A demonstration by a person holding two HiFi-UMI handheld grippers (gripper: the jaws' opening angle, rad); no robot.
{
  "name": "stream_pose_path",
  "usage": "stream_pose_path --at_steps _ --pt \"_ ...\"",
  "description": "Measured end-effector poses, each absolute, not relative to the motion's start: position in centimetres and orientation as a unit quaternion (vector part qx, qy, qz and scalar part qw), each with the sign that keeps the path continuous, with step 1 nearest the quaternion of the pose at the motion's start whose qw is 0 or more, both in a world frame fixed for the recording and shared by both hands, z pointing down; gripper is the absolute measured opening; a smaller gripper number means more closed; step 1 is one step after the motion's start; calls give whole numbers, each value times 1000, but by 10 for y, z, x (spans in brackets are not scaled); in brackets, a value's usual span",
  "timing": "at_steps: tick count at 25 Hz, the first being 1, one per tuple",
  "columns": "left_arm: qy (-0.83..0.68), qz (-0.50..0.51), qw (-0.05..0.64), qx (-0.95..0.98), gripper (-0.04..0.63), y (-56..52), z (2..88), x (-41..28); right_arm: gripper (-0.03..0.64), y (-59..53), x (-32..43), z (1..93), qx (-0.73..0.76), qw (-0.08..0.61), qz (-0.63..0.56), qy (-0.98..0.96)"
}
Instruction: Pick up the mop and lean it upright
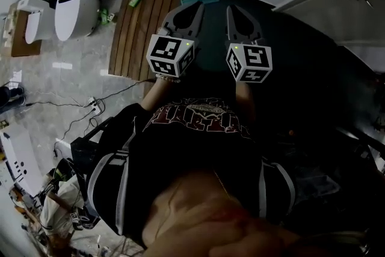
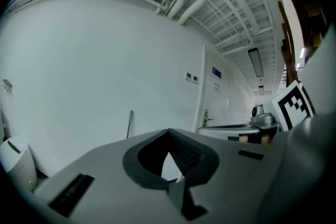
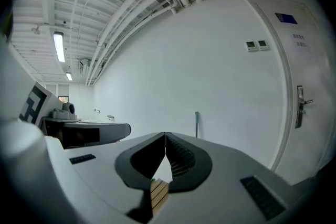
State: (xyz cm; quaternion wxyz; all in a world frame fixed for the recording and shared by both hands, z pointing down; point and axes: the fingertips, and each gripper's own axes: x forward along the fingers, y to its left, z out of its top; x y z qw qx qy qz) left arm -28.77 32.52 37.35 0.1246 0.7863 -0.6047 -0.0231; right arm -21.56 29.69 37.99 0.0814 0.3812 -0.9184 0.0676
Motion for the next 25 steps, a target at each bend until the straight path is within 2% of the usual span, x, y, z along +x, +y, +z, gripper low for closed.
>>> stream_pose_path --at_steps 16,25 --pt "-573 -6 133 808 46 258 379 -365 18 231 -285 382 416 71 93 -902" --pt "-579 -2 136 804 46 230 379 -395 18 205 -313 387 410 87 92 -903"
